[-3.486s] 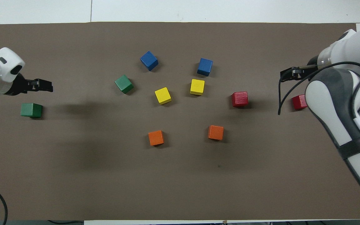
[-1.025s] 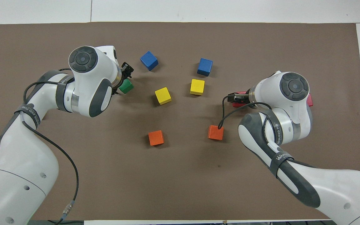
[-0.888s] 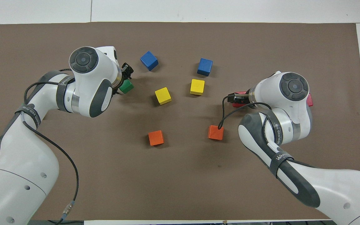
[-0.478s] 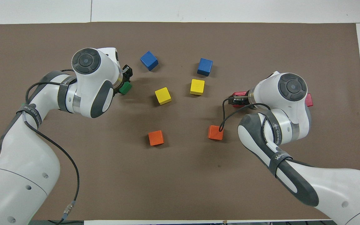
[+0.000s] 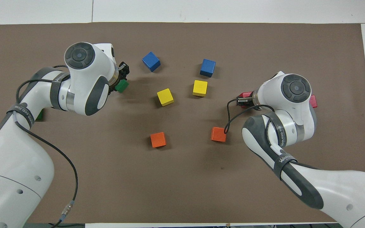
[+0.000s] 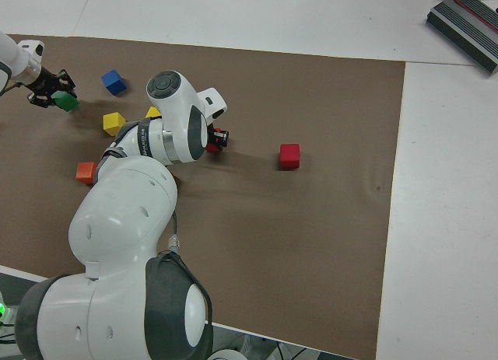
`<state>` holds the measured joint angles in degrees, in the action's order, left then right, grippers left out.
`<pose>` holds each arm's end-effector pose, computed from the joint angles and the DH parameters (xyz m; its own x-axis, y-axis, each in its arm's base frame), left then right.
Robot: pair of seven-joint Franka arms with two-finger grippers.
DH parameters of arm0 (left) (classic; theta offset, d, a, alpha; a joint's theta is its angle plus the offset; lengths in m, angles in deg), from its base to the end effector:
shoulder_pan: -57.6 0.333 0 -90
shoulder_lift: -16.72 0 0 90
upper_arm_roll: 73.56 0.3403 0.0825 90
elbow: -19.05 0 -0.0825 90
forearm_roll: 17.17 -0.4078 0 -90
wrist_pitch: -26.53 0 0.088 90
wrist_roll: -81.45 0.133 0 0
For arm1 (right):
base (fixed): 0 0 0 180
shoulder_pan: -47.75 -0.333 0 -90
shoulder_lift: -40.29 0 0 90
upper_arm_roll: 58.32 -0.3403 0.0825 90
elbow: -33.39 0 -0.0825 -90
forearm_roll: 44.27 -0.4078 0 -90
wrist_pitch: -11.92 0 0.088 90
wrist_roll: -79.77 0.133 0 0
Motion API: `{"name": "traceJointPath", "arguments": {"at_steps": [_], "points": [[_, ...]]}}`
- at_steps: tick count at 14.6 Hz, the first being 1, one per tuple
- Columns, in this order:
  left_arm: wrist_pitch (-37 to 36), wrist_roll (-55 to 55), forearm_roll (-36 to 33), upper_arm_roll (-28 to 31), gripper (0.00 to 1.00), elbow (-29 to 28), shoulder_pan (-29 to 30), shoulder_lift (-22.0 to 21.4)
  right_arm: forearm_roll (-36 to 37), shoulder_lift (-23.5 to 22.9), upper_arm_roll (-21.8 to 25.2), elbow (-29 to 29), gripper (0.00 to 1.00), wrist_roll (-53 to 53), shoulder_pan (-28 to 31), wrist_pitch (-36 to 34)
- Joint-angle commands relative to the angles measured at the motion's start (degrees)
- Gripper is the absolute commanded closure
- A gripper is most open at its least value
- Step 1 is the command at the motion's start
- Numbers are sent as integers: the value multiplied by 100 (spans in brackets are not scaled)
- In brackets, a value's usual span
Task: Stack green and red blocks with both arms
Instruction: 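Carry green onto green with the left gripper while the right gripper carries red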
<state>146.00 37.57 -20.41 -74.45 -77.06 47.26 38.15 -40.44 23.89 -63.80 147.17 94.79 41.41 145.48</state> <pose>0.6811 -0.1300 0.3744 0.8545 0.5166 0.0547 0.5178 -0.8555 -0.0090 0.6232 0.1261 0.3093 0.9978 -0.0156 0.0644 -0.0162 -0.9998 0.0077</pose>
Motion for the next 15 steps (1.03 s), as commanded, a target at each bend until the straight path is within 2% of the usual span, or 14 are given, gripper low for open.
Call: {"name": "traceJointPath", "arguments": {"at_steps": [1, 4, 8, 12, 15], "points": [[-555, 2296, -98, -35, 100, -381, 575, -673, 109, 118, -24, -557, 100, -358, 229, -794], [-478, 4286, -98, -34, 100, -987, 1199, -1139, 65, 400, -32, -585, 100, -1357, 773, -1103], [-110, 5852, -89, -34, 100, -1366, 1859, -1342, -14, 690, -41, -471, 100, -2538, 1415, -1489], [970, 6110, -28, -43, 100, -2121, 2290, -1553, -84, 761, -41, -348, 100, -3048, 1811, -1561], [1534, 6093, 147, -43, 100, -2543, 2422, -1659, -93, 848, -41, -85, 100, -3128, 1935, -1333]]}}
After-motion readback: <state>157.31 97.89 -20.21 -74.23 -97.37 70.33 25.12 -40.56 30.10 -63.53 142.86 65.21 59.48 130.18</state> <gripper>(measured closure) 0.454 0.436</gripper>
